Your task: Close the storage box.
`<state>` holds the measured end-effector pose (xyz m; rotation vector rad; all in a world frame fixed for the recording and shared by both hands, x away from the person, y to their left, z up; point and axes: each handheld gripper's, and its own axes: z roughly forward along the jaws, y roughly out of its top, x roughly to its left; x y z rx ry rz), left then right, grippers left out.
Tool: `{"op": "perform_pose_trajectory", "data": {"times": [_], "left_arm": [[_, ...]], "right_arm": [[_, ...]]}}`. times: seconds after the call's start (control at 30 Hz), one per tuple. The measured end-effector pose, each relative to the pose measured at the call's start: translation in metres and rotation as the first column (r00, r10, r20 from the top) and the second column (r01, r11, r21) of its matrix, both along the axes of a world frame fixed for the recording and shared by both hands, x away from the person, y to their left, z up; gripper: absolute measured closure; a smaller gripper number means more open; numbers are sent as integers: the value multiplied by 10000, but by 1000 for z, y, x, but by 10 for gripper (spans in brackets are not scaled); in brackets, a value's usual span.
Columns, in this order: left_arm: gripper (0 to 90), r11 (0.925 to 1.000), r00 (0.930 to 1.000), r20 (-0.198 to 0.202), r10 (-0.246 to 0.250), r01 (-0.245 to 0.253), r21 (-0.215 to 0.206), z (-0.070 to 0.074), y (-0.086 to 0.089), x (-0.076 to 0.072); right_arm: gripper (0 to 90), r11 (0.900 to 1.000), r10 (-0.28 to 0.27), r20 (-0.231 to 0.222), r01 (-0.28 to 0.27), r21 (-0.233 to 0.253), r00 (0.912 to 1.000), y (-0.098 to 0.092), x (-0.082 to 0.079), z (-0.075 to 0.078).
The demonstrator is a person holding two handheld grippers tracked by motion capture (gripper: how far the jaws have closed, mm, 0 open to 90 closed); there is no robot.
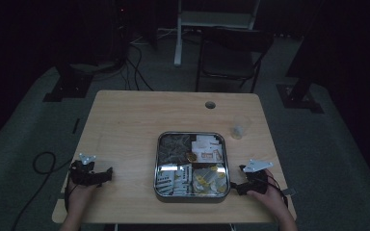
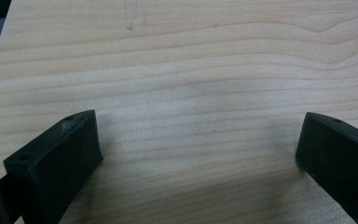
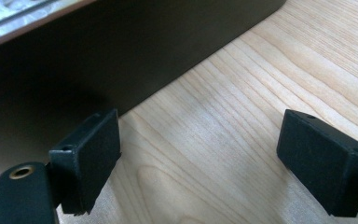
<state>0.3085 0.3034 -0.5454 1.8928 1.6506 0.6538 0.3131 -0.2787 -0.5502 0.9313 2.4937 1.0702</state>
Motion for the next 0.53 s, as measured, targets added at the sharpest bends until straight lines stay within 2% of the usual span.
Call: {"op": "perform_pose_trajectory", "data": {"times": [0.2, 0.53], "left_arm": [[5, 9999, 9998, 116, 144, -143, -38, -1, -2, -3], [4, 10000, 9999, 99, 77, -77, -45, -1, -2, -3]], "right_arm": [[128, 10000, 3, 6, -3, -2, 10000, 0, 0, 0], [127, 10000, 9, -9, -9, 4, 10000, 0, 0, 0]]}}
